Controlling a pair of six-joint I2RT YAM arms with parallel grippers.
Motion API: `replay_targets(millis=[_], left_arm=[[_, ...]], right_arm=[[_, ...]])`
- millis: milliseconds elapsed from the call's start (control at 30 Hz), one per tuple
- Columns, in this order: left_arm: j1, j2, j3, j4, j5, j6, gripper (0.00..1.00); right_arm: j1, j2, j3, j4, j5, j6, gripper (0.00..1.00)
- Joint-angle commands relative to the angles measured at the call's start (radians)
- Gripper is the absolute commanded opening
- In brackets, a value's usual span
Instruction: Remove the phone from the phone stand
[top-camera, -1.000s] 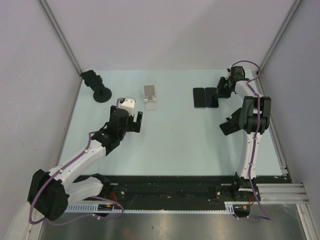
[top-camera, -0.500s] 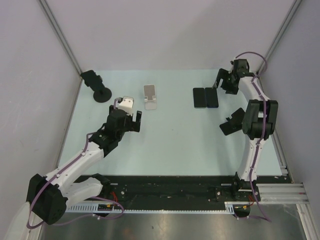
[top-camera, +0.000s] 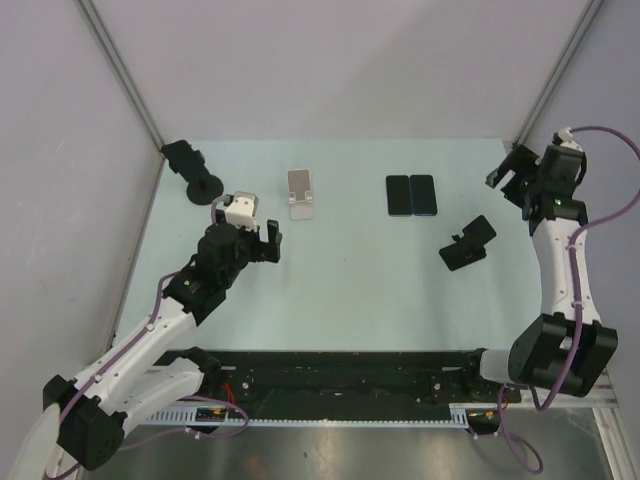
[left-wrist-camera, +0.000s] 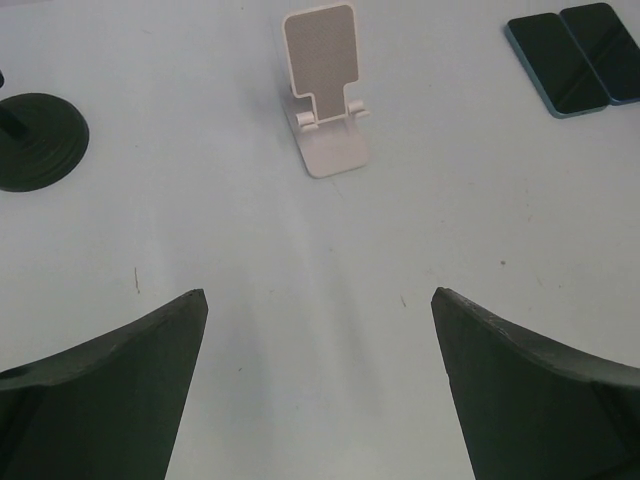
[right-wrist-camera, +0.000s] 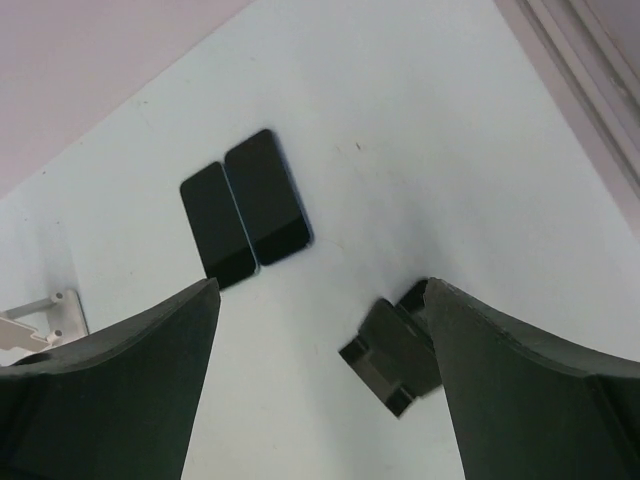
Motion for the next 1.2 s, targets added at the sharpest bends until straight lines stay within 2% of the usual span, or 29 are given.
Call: replay_targets(millis=[0, 167, 367, 633, 800, 1000, 1167], left_arm=[[-0.026, -0.034, 0.026, 0.029, 0.041, -0.025, 1.00], [-0.054, -0.042, 0.026, 0.029, 0.054, -0.027, 1.00], [-0.062, -0.043, 0.024, 0.029, 0.067, -0.028, 1.00], [-0.063, -0.036, 0.023, 0.028, 0.080, -0.028, 1.00], [-0.063, -0.025, 0.023, 0.029, 0.089, -0.025, 1.00], [-0.063, -0.019, 0.023, 0.028, 0.095, -0.023, 1.00], [-0.063, -0.007, 0.027, 0.029, 0.117, -0.025, 1.00]], right_arm=[[-0.065, -0.132, -0.134, 0.008, -0.021, 0.063, 0.88], [-0.183, -0.271, -0.337, 0.077, -0.156, 0.114, 0.83], [-0.234, -0.315, -0.548, 0.256, -0.300, 0.181, 0.79], [-0.236, -0.241, -0.691, 0.477, -0.351, 0.210, 0.73], [-0.234, -0.158, -0.707, 0.575, -0.359, 0.193, 0.69], [-0.217, -0.109, -0.716, 0.638, -0.374, 0.180, 0.53], [-0.199, -0.095, -0.716, 0.652, -0.417, 0.146, 0.33]])
